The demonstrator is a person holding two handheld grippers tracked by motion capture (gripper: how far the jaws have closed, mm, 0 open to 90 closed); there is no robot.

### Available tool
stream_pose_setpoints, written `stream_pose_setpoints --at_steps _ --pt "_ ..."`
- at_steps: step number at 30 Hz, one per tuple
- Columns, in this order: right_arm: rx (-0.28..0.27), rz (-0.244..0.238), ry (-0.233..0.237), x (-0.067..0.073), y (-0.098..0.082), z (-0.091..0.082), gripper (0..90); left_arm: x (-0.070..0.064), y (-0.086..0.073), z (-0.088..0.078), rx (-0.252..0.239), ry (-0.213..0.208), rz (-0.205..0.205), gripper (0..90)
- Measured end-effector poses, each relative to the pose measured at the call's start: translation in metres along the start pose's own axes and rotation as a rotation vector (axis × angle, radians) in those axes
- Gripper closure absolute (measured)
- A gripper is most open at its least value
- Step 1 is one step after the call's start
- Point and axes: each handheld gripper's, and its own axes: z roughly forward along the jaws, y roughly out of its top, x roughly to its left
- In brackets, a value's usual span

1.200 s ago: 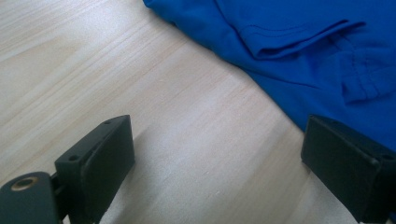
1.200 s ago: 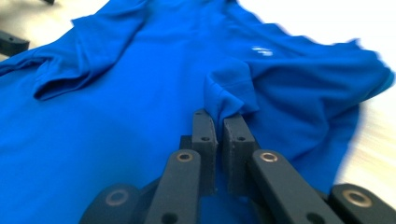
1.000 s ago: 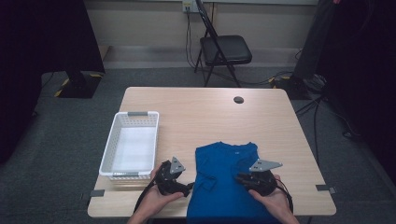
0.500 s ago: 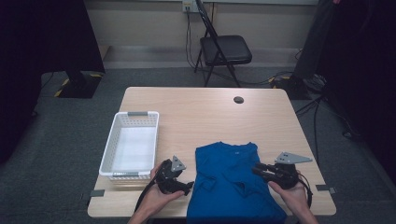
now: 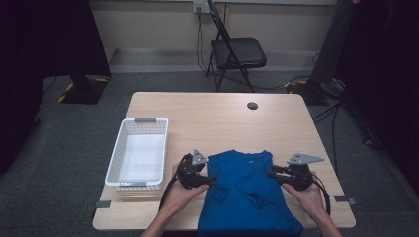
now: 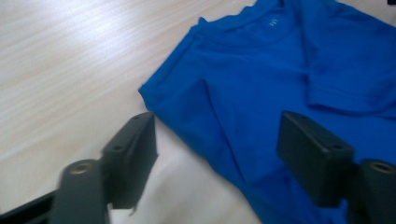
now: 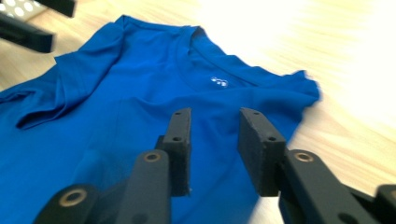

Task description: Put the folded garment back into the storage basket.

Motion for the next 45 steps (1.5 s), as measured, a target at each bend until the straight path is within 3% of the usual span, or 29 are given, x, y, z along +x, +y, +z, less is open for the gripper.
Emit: stream_pose_setpoints --at_steps 2,5,7,9,11,14,17,24,31,37,43,45 --pt "0.012 -0.015 -0.009 0.001 0.001 0.010 66.0 0.000 0.000 0.008 0.006 -0.015 0.006 36.1" --pt "0.006 -0.001 0.001 -0.001 -0.002 0.021 68.1 -0.005 -0.001 0.014 -0.005 -0.057 0.041 43.2" --pt "0.029 -0.020 -0.012 -0.001 -0.004 0.027 67.9 -0.012 -0.001 0.017 0.003 -0.088 0.071 45.6" --pt "0.039 -0.021 -0.013 -0.001 -0.007 0.030 64.6 -0.019 -0.003 0.021 0.029 -0.077 0.108 46.3" --pt "0.057 -0.025 -0.034 0.000 -0.009 0.032 58.6 -0.021 -0.006 0.025 0.060 -0.084 0.111 43.5" --pt "0.082 -0.033 -0.060 0.002 -0.014 0.034 51.8 -0.019 -0.008 0.025 0.049 -0.095 0.099 42.0" --pt "0.103 -0.086 -0.092 0.010 -0.015 0.033 49.8 -0.020 -0.012 0.023 0.033 -0.097 0.124 40.3" --pt "0.123 -0.067 -0.089 0.016 -0.021 0.024 49.8 -0.024 -0.021 0.014 0.032 -0.110 0.131 40.2" --pt "0.116 -0.070 -0.089 0.029 -0.033 0.012 49.9 -0.038 -0.026 0.003 0.080 -0.119 0.146 40.2" --pt "0.108 -0.088 -0.069 0.035 -0.041 0.004 49.8 -0.044 -0.033 -0.003 0.065 -0.128 0.144 40.2" --pt "0.087 -0.105 -0.043 0.039 -0.050 -0.002 49.6 -0.051 -0.039 -0.013 0.085 -0.166 0.154 40.2" --pt "0.118 -0.104 -0.034 0.041 -0.048 -0.005 49.5 -0.051 -0.040 -0.016 0.100 -0.204 0.144 40.2"
